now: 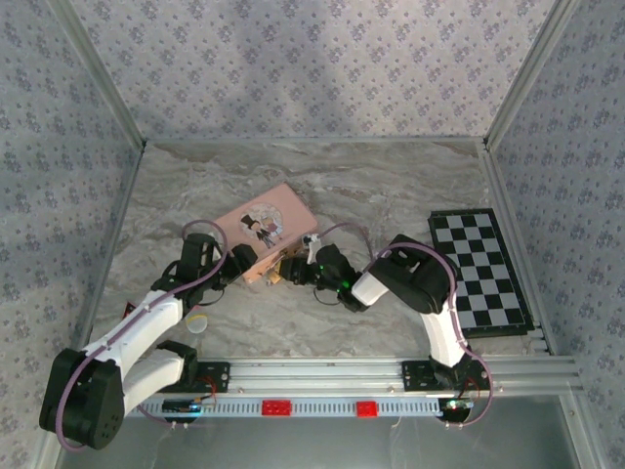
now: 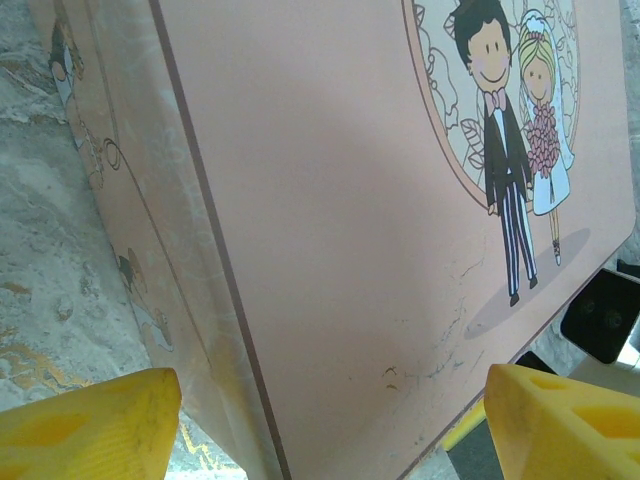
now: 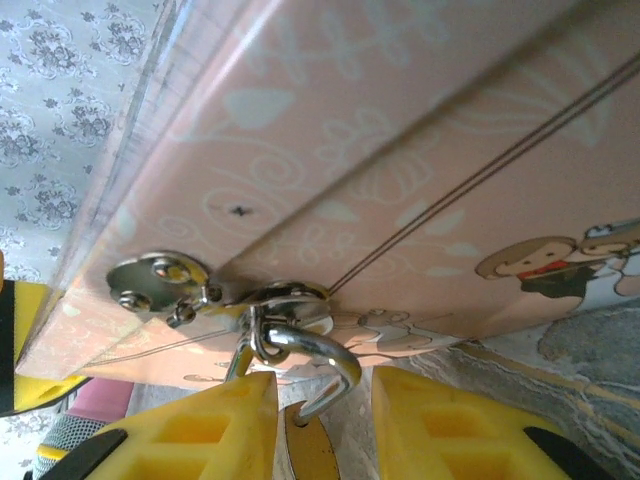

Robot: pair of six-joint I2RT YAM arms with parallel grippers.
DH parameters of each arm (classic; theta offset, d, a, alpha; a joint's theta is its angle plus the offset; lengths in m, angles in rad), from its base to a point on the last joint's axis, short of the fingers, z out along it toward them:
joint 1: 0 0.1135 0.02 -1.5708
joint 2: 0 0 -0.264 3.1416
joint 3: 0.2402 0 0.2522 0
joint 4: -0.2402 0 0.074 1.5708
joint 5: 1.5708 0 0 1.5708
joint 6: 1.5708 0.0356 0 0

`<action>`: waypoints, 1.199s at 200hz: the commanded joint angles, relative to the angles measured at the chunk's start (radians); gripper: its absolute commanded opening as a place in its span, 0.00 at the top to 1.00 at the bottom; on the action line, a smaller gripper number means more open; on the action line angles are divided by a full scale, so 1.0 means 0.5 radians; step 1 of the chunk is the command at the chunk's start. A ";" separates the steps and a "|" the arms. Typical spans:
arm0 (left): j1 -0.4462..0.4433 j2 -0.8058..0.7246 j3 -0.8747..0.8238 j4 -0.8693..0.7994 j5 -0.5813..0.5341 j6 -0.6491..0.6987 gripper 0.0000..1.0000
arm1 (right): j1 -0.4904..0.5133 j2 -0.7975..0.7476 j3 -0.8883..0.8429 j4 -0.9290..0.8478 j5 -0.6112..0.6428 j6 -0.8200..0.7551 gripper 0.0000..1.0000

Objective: Unlock a padlock with a key

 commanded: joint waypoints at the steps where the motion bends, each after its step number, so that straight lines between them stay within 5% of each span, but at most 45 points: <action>1: -0.013 -0.034 -0.009 0.043 0.024 -0.025 0.21 | 0.008 0.114 0.049 0.060 0.074 -0.043 0.69; 80: -0.022 -0.048 -0.029 0.037 0.027 -0.046 0.21 | 0.026 0.284 0.070 0.600 0.227 0.113 0.78; 161: -0.032 -0.063 -0.039 0.036 0.001 -0.053 0.21 | 0.029 0.283 0.064 0.573 0.353 0.230 0.96; 240: -0.032 -0.065 -0.043 0.029 -0.068 -0.068 0.20 | 0.045 0.188 -0.044 0.598 0.448 0.285 1.00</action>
